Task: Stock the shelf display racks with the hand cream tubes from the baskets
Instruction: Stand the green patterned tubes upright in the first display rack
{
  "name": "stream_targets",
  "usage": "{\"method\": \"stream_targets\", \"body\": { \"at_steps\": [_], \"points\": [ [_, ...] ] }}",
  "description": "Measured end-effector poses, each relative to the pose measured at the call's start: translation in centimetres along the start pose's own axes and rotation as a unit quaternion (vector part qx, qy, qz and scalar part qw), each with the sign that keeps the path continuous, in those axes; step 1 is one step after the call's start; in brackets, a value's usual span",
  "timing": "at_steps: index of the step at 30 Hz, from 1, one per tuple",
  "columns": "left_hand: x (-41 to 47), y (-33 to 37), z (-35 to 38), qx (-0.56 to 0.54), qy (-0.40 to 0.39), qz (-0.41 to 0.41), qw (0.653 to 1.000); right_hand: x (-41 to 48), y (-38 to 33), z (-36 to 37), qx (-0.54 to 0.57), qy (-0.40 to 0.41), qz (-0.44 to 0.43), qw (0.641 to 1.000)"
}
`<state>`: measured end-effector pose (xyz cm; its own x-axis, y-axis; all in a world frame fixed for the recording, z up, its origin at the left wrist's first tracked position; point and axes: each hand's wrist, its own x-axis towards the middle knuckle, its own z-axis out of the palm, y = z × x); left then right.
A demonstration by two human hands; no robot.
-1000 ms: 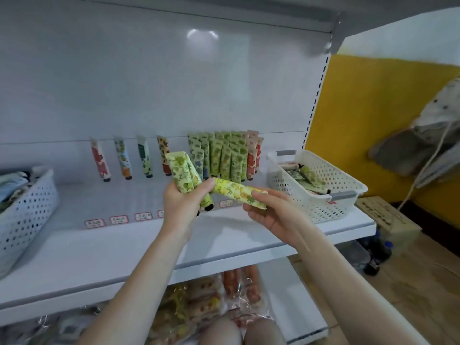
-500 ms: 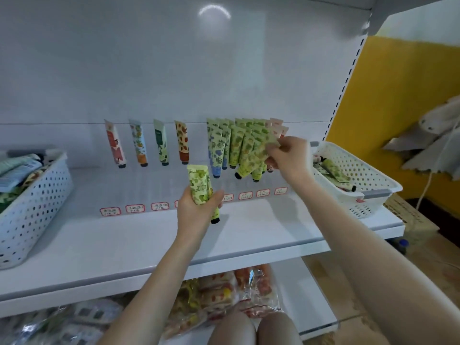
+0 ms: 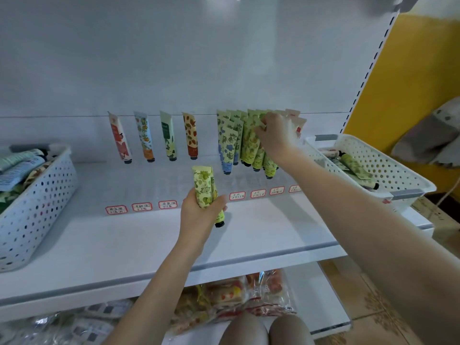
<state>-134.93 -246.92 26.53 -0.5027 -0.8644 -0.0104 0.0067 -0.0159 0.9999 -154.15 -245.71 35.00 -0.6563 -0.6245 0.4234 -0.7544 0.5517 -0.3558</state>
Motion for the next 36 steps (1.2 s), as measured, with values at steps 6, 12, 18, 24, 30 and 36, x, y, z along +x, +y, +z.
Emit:
{"method": "stream_targets", "body": {
  "at_steps": [6, 12, 18, 24, 30, 36],
  "points": [
    [0.4, -0.3, 0.0, -0.002, 0.004, -0.007, 1.000, 0.3, -0.2, 1.1, -0.005, -0.009, -0.012, 1.000],
    [0.6, -0.5, 0.2, 0.004, -0.005, -0.005, 1.000, 0.8, -0.3, 0.9, -0.031, -0.028, -0.027, 0.999],
    [0.5, -0.5, 0.5, 0.001, -0.004, -0.008, 1.000, 0.6, -0.1, 0.7, -0.027, -0.026, -0.033, 0.999],
    [0.6, -0.4, 0.5, 0.005, -0.002, -0.010, 1.000, 0.4, -0.1, 0.9, -0.035, -0.016, -0.028, 0.999],
    [0.6, -0.4, 0.3, 0.014, -0.004, -0.009, 1.000, 0.2, -0.4, 0.2, 0.017, -0.034, -0.029, 0.999],
    [0.7, -0.3, 0.6, 0.002, -0.007, -0.009, 1.000, 0.1, -0.4, 0.0, 0.053, -0.040, -0.023, 0.998]
  ]
}}
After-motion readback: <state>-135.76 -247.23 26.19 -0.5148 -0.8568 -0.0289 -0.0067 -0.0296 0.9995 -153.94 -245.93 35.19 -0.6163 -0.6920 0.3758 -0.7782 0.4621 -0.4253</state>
